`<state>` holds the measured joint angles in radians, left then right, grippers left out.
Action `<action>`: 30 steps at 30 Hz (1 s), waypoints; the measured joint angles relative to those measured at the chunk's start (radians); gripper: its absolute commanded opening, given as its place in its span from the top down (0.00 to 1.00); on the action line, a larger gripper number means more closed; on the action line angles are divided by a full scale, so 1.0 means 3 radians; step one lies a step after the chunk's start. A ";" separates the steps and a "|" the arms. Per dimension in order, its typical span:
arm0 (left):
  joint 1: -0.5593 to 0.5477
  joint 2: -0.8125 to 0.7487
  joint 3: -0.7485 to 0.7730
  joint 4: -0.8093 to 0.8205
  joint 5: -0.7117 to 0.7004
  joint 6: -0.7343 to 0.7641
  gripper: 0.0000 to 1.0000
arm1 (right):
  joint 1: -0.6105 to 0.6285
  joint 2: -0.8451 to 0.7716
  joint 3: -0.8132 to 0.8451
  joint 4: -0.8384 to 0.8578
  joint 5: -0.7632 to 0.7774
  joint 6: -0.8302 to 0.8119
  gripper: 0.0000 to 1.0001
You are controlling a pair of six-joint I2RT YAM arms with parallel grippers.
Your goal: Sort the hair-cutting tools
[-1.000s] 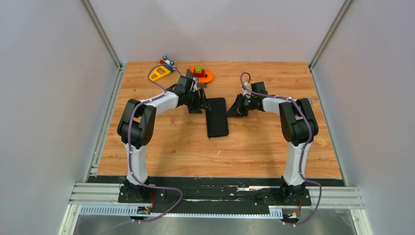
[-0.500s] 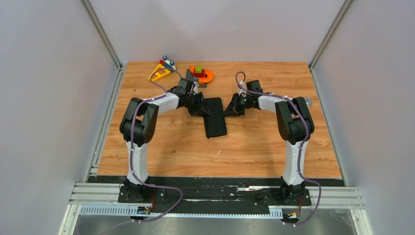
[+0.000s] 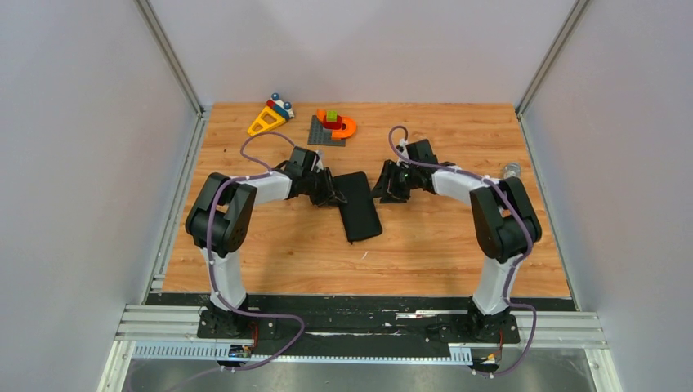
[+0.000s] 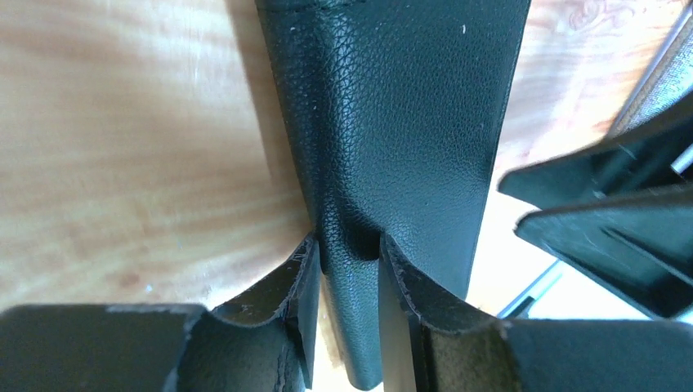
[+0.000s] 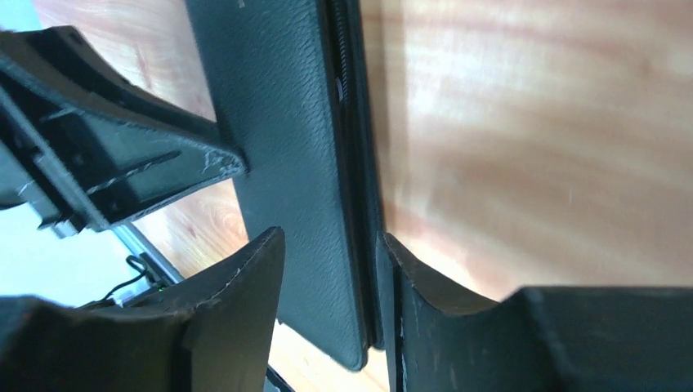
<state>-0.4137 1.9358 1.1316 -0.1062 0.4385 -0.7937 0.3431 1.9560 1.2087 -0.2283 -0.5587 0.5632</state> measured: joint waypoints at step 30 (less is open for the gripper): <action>-0.0280 -0.0500 -0.0767 0.0394 -0.0486 -0.1268 0.88 | 0.1517 -0.1844 -0.2260 0.1176 0.1272 0.0036 0.60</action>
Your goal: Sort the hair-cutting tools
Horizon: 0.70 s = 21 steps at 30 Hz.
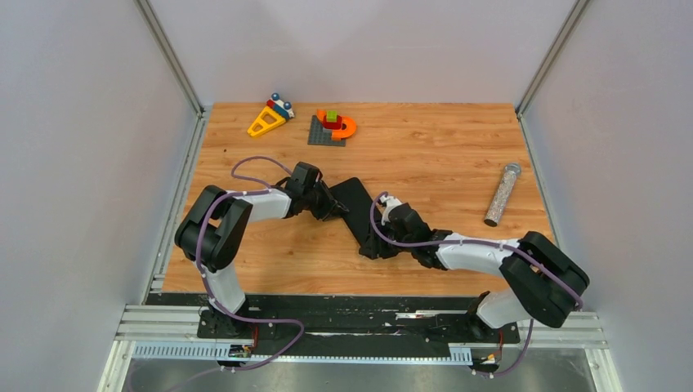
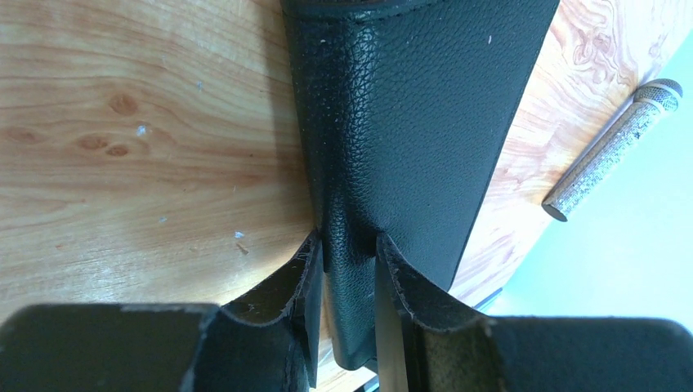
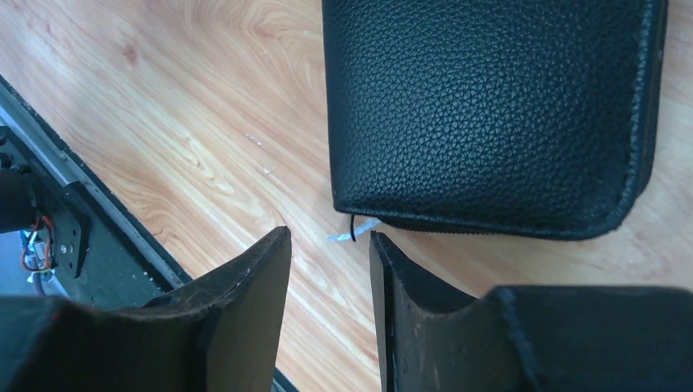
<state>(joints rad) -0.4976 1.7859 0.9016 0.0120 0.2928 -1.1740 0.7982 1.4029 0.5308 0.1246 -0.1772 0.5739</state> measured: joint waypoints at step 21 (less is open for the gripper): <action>0.0008 0.0008 0.0048 -0.0094 -0.0050 -0.0015 0.96 | 0.0038 0.0226 -0.0067 0.0275 0.0158 -0.0037 1.00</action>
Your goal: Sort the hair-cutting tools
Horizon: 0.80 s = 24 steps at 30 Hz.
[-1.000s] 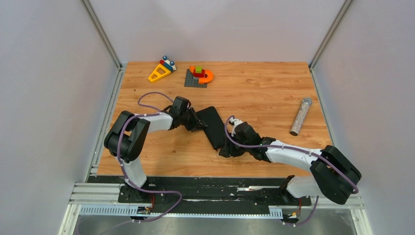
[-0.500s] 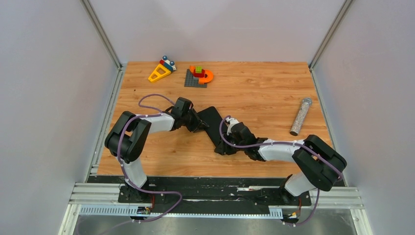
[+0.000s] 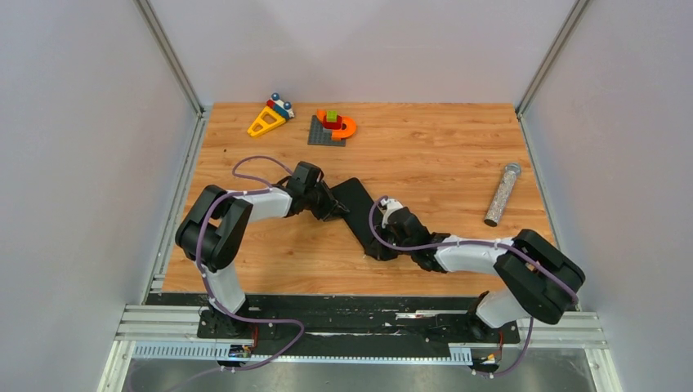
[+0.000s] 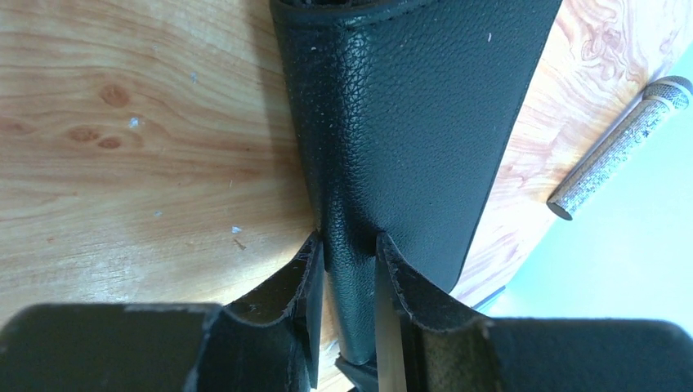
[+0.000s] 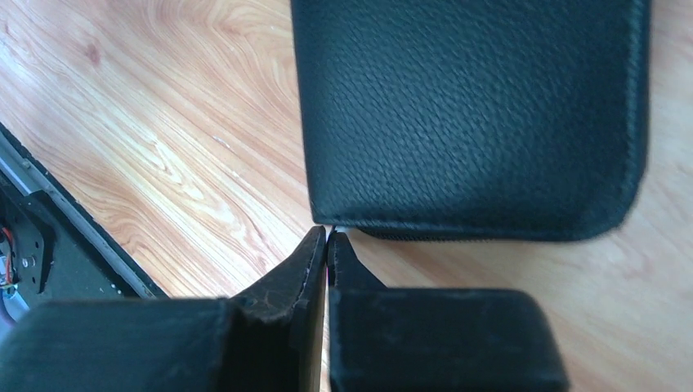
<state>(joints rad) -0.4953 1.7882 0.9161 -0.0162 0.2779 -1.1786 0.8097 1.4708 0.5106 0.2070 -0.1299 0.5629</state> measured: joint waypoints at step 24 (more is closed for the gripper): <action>0.0290 0.0430 0.0860 -0.0776 0.0281 0.0894 0.21 | 0.0153 0.0045 0.0178 -0.0343 0.0224 -0.0025 1.00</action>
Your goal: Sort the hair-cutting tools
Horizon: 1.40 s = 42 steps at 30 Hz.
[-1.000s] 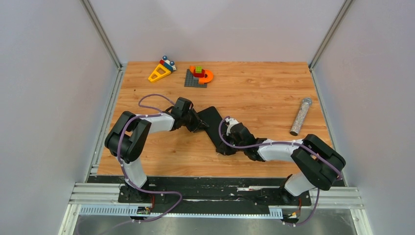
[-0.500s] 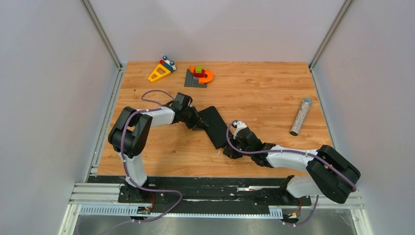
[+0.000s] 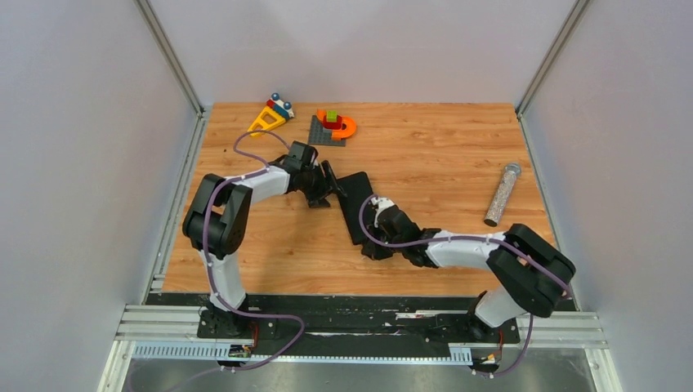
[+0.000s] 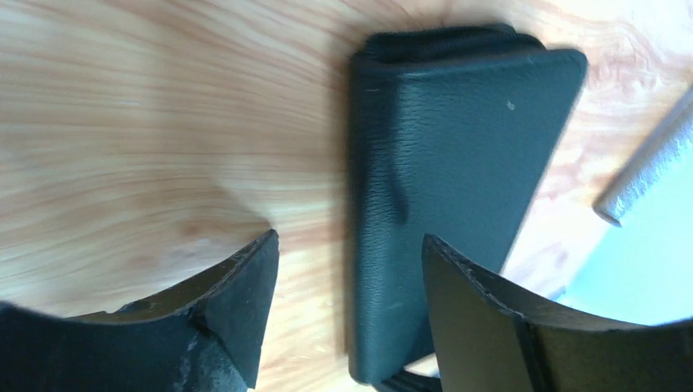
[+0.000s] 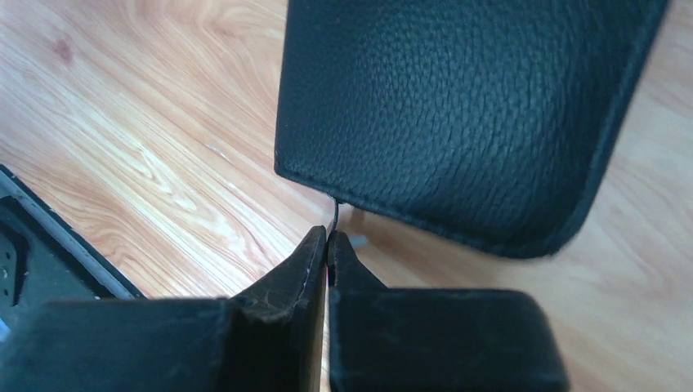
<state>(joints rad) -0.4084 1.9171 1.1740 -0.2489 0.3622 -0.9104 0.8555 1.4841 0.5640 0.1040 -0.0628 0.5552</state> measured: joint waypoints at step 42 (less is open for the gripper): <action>-0.0291 -0.0704 -0.0816 -0.0022 -0.0182 0.0226 0.90 | 0.0018 0.0069 0.0215 -0.0234 0.0064 -0.0136 1.00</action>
<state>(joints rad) -0.4957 1.7058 0.9291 -0.2554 0.3077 -0.8425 0.8608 1.5047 0.6285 0.0338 -0.0437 0.5144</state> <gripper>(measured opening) 0.151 0.022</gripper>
